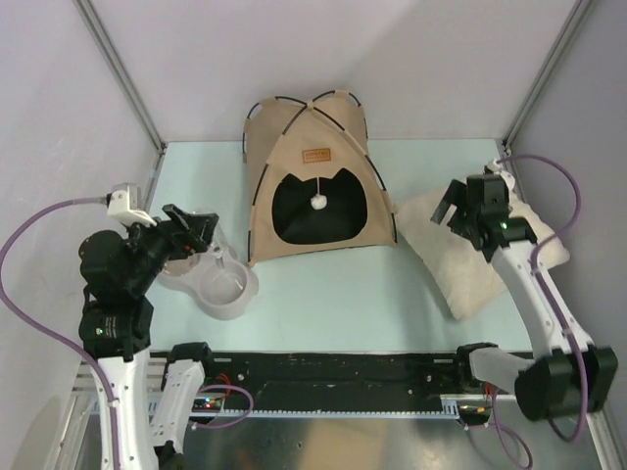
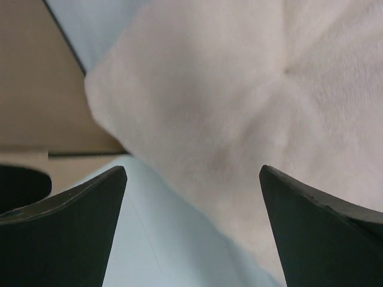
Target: Set up the pet tent
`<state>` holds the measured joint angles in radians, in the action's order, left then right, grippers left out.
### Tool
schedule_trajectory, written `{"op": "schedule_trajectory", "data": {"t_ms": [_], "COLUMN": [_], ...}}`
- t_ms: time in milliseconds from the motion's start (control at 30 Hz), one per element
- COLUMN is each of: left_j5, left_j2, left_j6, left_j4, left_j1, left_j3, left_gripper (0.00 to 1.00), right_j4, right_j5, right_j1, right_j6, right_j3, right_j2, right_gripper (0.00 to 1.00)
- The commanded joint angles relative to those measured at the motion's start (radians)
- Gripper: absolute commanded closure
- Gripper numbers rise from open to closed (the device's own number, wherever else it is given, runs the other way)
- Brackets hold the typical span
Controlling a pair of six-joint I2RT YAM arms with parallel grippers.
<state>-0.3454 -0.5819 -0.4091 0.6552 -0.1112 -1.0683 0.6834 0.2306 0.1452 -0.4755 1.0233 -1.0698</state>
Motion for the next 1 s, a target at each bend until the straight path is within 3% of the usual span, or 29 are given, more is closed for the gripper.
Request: {"op": "schedule_trajectory", "data": {"t_ms": [0,200,533,667,967], "left_j5": [-0.100,-0.088,-0.041,-0.024,0.010], "left_j2": [-0.044,-0.079,-0.087,-0.091,-0.128], "left_j6": [0.035,0.016,0.016,0.019,0.042], "left_j4": [-0.035,-0.040,-0.042,-0.043,-0.045], "left_j1": [0.045,0.078,0.087,0.088,0.087], "left_j3": [-0.072,-0.099,-0.082,-0.105,-0.162], "left_gripper": [0.12,0.11,0.11,0.11,0.11], "right_j4": [-0.142,-0.125,0.374,0.480,0.329], "right_j5": [0.076,0.198,0.383,0.380,0.212], "right_j1": [-0.030,-0.032,-0.048,-0.056,-0.106], "right_j6": [-0.064,-0.200,-0.574,-0.681,-0.648], "right_j3": [0.152,0.328,0.881,0.878,0.695], "right_j2": [-0.183,-0.451,-0.940,-0.993,-1.041], "right_gripper": [0.01,0.00,0.01,0.01,0.00]}}
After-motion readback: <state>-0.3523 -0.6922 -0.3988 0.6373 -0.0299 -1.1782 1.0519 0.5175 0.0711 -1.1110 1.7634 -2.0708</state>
